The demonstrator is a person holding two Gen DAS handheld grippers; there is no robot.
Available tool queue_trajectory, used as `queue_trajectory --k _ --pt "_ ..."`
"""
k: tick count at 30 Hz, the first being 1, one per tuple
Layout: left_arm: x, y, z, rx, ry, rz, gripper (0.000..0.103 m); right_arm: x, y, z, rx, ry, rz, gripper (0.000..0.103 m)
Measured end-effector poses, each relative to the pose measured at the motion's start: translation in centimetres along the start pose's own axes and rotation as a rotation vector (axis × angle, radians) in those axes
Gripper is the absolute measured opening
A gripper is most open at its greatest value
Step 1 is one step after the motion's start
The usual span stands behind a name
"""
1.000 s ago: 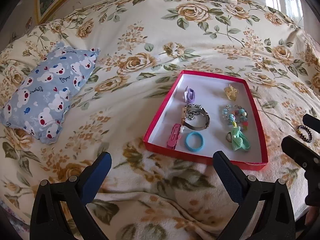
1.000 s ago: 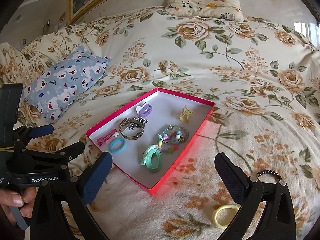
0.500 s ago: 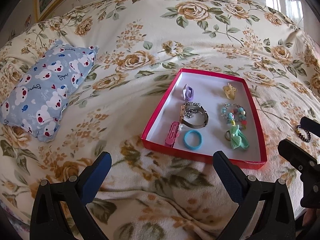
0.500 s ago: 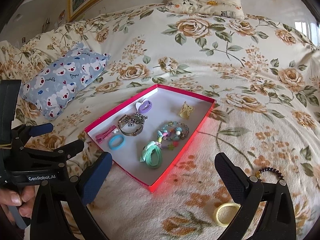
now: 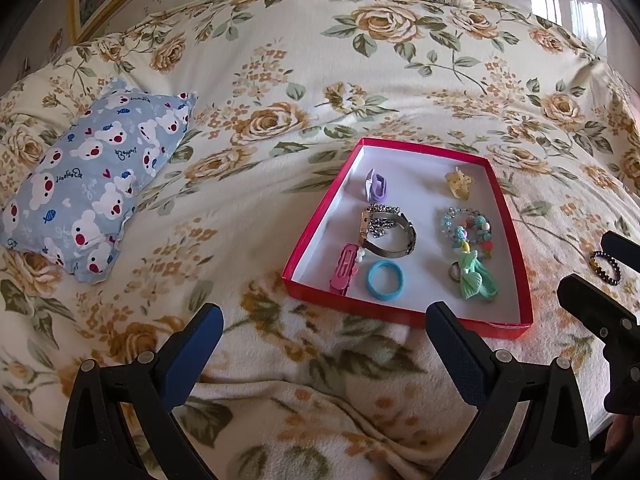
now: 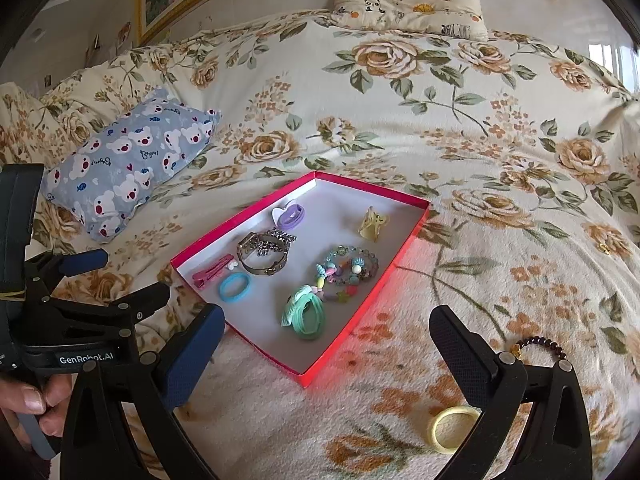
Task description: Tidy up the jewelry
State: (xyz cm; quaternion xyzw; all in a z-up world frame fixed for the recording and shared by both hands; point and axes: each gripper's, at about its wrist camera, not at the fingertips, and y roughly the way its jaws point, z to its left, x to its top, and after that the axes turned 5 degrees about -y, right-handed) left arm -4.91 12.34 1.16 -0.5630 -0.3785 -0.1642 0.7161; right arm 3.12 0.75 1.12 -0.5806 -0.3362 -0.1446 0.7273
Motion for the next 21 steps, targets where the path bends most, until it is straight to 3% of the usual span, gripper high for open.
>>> queue_trajectory --k 21 --pt "-0.12 -0.63 -0.19 -0.004 -0.001 -0.01 0.102 0.2 -0.35 0.01 0.001 -0.004 -0.017 0.103"
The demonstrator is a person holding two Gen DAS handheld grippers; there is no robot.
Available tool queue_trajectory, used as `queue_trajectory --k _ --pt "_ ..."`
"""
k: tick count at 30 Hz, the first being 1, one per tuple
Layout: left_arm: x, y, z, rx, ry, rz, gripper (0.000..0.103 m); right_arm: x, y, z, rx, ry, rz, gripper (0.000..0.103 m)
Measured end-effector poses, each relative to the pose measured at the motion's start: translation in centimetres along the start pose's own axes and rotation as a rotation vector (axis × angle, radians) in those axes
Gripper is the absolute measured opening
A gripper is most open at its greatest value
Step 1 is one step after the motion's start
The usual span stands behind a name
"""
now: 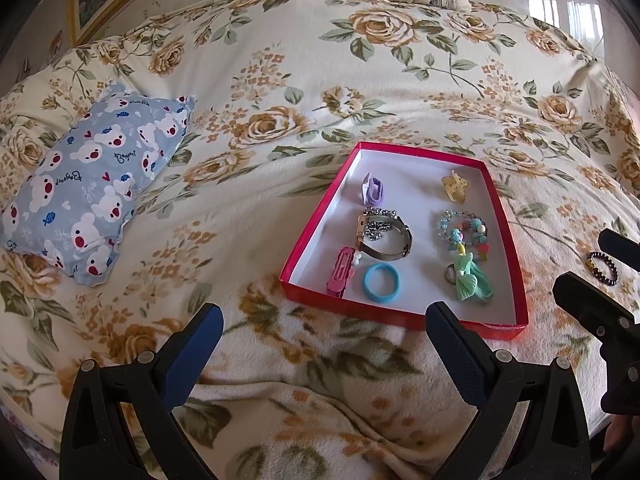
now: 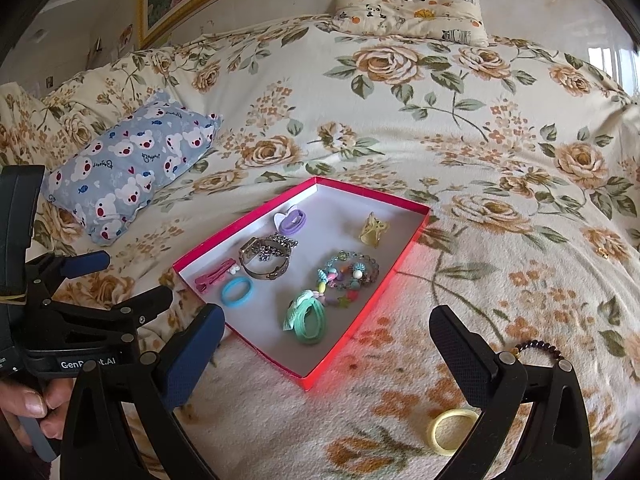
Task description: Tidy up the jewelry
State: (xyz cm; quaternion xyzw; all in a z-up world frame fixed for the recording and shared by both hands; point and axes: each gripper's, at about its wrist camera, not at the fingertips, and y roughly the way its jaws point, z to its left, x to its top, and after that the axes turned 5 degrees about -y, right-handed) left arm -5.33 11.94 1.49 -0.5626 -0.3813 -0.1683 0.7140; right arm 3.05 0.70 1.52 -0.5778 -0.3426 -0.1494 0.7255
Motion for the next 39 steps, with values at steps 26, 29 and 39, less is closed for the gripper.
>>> queue_trajectory --k 26,29,39 --pt "-0.26 -0.19 0.11 -0.005 -0.007 -0.009 0.102 -0.14 0.08 0.13 0.003 -0.008 -0.011 0.103" --pt "-0.3 -0.22 0.1 -0.004 -0.006 -0.011 0.102 -0.14 0.08 0.11 0.004 -0.006 -0.011 0.103" --pt "-0.18 -0.23 -0.09 -0.005 -0.002 -0.01 0.102 -0.12 0.07 0.09 0.004 -0.008 -0.011 0.103"
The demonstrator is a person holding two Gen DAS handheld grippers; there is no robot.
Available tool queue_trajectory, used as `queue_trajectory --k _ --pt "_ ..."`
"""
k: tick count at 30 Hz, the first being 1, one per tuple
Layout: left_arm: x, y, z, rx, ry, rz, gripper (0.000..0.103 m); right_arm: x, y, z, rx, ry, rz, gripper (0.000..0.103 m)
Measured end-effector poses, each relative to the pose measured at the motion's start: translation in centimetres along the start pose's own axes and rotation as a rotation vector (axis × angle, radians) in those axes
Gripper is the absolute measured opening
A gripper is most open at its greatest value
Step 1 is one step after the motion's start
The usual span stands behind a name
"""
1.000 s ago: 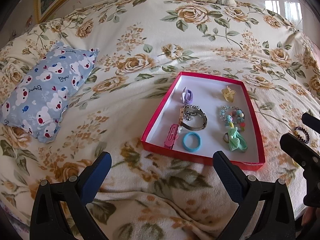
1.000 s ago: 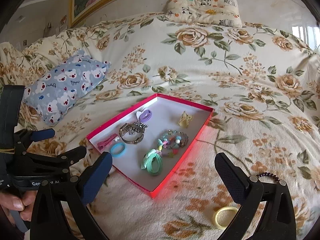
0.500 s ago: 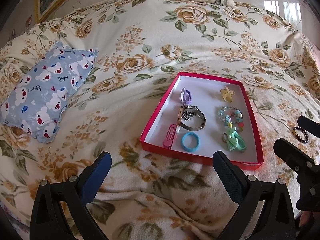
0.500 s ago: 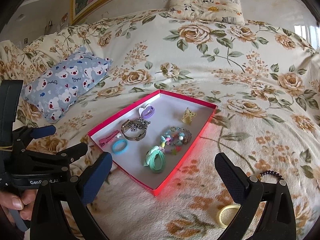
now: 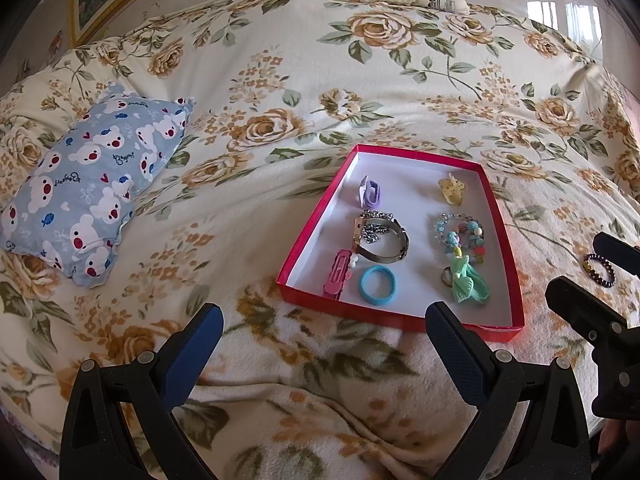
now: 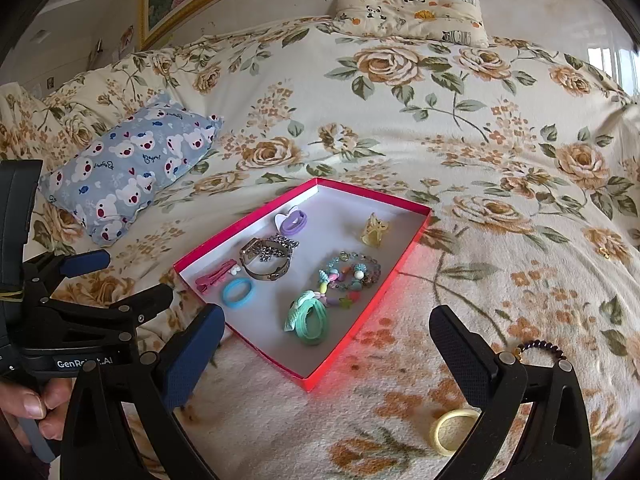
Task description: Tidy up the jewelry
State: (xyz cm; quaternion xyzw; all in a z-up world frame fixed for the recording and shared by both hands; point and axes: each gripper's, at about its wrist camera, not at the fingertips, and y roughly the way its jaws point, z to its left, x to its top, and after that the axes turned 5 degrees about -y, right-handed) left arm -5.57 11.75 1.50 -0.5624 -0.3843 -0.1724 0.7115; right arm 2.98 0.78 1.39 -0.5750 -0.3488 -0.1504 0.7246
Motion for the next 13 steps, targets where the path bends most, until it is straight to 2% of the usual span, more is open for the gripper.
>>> queue_trajectory --k 13 --pt "-0.09 0.12 -0.55 -0.016 0.003 0.003 0.102 -0.36 0.32 -0.17 0.004 0.003 0.01 0.103"
